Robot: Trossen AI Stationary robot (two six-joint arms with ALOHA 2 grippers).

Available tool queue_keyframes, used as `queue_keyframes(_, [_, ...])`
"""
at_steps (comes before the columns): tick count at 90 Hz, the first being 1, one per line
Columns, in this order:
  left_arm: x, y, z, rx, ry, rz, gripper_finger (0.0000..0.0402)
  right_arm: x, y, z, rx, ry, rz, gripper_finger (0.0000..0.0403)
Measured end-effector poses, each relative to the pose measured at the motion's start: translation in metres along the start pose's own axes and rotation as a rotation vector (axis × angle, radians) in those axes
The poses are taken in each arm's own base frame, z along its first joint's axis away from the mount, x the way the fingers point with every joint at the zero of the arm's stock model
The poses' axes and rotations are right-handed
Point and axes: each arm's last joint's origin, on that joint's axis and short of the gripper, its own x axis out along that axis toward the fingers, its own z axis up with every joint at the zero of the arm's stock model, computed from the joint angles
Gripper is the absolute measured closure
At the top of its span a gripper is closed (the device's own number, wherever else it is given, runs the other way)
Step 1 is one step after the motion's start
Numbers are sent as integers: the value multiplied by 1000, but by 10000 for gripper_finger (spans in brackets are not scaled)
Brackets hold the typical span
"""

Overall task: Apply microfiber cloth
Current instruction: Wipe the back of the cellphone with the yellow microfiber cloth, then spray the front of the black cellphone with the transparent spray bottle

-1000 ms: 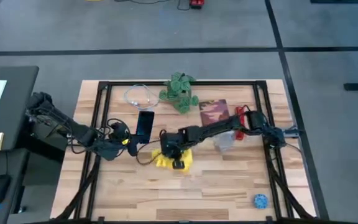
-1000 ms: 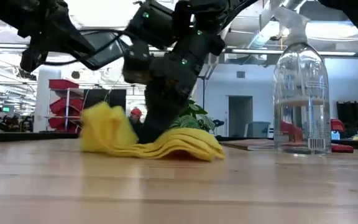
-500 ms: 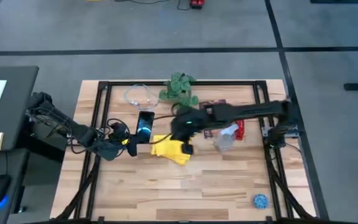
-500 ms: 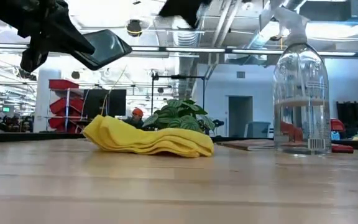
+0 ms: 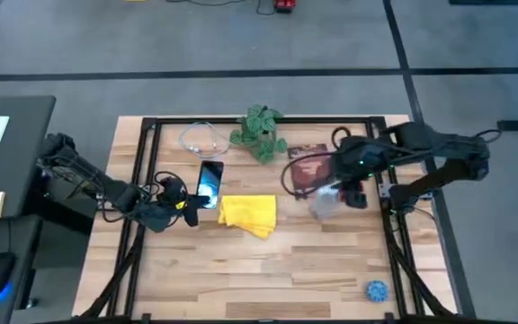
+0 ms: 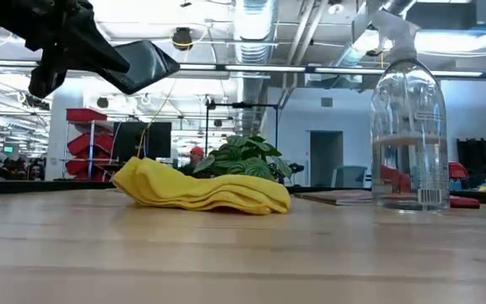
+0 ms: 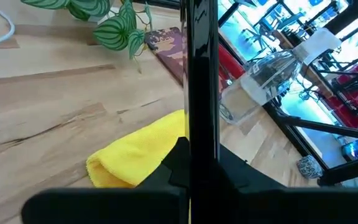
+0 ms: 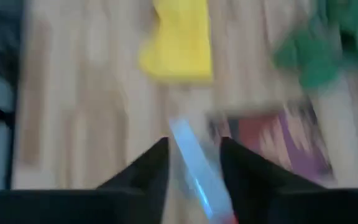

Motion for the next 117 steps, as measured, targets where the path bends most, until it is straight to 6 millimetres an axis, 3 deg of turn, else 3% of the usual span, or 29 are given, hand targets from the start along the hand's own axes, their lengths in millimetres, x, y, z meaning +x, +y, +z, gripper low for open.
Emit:
queue_keyframes(10, [0, -1, 0, 17, 3, -8, 395, 7, -3, -1, -77, 87, -25, 168])
queue_keyframes(20, [0, -2, 1, 25, 1, -17, 395, 15, -3, 8, -169, 81, -22, 156])
queue_keyframes(33, [0, -3, 1, 20, -3, -25, 395, 33, -1, 19, -229, 143, -15, 183])
queue_keyframes(47, [0, -3, 1, 19, -3, -27, 395, 51, 3, 26, -215, 226, 58, 242])
queue_keyframes(63, [0, -3, 1, 18, -3, -27, 395, 58, 11, 30, -42, 248, 44, 346])
queue_keyframes(78, [0, -3, 1, 18, -3, -27, 395, 51, 29, 35, 222, 229, 62, 346])
queue_keyframes(90, [0, -3, 1, 19, -2, -27, 395, 44, 55, 49, 422, 221, 121, 346])
queue_keyframes(105, [0, -3, 1, 19, -2, -27, 395, 62, 88, 69, 560, 283, 100, 346])
queue_keyframes(117, [0, -3, 1, 19, -2, -27, 395, 74, 103, 82, 584, 268, 48, 346])
